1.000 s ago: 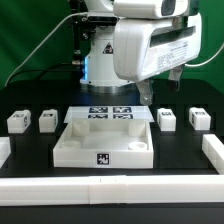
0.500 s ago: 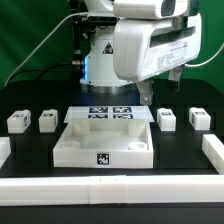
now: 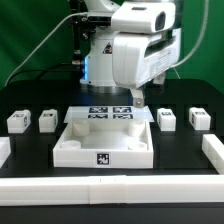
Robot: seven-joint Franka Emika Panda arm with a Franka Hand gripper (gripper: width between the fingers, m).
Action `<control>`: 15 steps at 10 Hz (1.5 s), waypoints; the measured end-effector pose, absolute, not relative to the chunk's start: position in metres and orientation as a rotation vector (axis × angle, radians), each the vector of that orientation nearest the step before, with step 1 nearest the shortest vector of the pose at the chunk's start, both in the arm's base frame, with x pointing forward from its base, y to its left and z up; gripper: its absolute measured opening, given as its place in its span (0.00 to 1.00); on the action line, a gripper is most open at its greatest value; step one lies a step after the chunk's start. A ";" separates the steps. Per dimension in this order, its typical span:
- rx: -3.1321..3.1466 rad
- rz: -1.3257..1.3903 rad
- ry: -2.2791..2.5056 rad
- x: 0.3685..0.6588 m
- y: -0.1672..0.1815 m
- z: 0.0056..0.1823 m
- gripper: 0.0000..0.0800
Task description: Assemble one leg
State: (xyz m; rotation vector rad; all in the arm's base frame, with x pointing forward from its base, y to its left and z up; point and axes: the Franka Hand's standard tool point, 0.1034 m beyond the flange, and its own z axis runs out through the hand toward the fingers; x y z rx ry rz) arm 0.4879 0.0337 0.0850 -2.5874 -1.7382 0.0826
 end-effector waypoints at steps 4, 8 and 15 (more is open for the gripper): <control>-2.538 0.107 -1.782 0.478 0.012 0.078 0.81; -2.473 0.089 -1.879 0.477 0.009 0.076 0.81; -2.267 0.028 -2.121 0.412 -0.006 0.032 0.81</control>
Offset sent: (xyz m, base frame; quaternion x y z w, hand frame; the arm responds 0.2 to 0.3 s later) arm 0.0000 0.0000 0.0000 0.0000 0.0000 0.0000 1.0000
